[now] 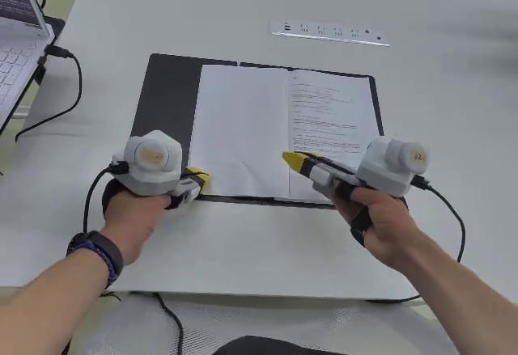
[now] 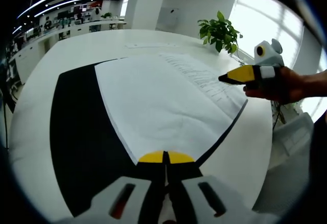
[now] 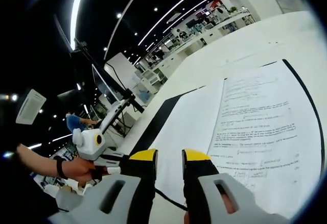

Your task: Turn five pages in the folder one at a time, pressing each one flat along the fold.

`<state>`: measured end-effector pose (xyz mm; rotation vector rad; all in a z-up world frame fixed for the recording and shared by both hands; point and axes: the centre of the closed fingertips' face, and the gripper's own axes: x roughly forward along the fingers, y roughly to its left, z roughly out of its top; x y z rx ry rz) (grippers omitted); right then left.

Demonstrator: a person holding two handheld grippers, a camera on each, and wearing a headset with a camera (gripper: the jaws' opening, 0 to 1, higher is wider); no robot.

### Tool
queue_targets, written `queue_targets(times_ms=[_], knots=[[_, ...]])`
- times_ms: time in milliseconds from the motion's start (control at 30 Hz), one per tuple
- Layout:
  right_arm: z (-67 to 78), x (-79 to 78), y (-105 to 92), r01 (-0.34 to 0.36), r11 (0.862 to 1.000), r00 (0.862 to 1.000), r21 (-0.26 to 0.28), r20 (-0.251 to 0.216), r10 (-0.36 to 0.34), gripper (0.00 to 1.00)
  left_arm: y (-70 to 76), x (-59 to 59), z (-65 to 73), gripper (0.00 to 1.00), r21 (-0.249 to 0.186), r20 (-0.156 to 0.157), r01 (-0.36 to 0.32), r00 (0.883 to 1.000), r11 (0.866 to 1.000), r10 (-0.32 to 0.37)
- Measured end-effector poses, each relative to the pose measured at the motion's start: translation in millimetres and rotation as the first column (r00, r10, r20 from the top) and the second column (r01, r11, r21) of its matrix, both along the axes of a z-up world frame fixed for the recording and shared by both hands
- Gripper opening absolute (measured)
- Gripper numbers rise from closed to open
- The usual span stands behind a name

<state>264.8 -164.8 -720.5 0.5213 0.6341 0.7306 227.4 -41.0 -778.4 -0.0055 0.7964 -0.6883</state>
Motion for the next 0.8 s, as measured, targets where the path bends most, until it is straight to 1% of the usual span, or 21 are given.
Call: queue_targets(times_ms=[100, 167, 233, 367, 467, 567, 700, 800], knots=[[-0.9, 14.3, -0.8, 0.006, 1.000, 1.000, 0.001, 0.007, -0.006, 0.15, 0.4, 0.4, -0.1, 0.00, -0.001, -0.006, -0.007, 1.000, 1.000, 0.007], [-2.6, 25.6, -1.8, 0.029, 0.999, 1.000, 0.013, 0.002, -0.029, 0.13, 0.7, 0.6, -0.4, 0.00, -0.001, -0.008, -0.009, 1.000, 1.000, 0.009], [-3.9, 34.9, 0.2, 0.031, 0.999, 1.000, 0.024, -0.001, -0.031, 0.12, 0.8, 0.8, -0.4, 0.00, 0.000, -0.009, -0.009, 1.000, 1.000, 0.009], [-9.0, 51.5, 2.6, 0.043, 0.999, 0.999, 0.028, -0.006, -0.043, 0.10, 2.1, 1.8, -1.1, 0.00, -0.006, -0.014, -0.015, 1.000, 1.000, 0.015], [-13.1, 60.4, 2.2, 0.056, 0.998, 0.998, 0.036, -0.016, -0.055, 0.09, 2.7, 2.1, -1.6, 0.00, -0.004, -0.013, -0.015, 1.000, 1.000, 0.015], [-20.5, 70.3, 0.3, 0.067, 0.997, 0.998, 0.035, -0.025, -0.066, 0.08, 2.9, 3.0, -2.3, 0.00, -0.007, -0.018, -0.013, 1.000, 1.000, 0.012], [-28.5, 77.8, -4.1, 0.091, 0.995, 0.995, 0.036, -0.051, -0.089, 0.06, 2.4, 2.8, -2.5, 0.00, -0.007, -0.019, -0.013, 1.000, 1.000, 0.013], [-29.0, 78.9, -3.4, 0.112, 0.993, 0.992, 0.038, -0.061, -0.110, 0.05, 2.3, 1.5, -3.3, 0.00, -0.005, -0.021, -0.009, 1.000, 1.000, 0.009]])
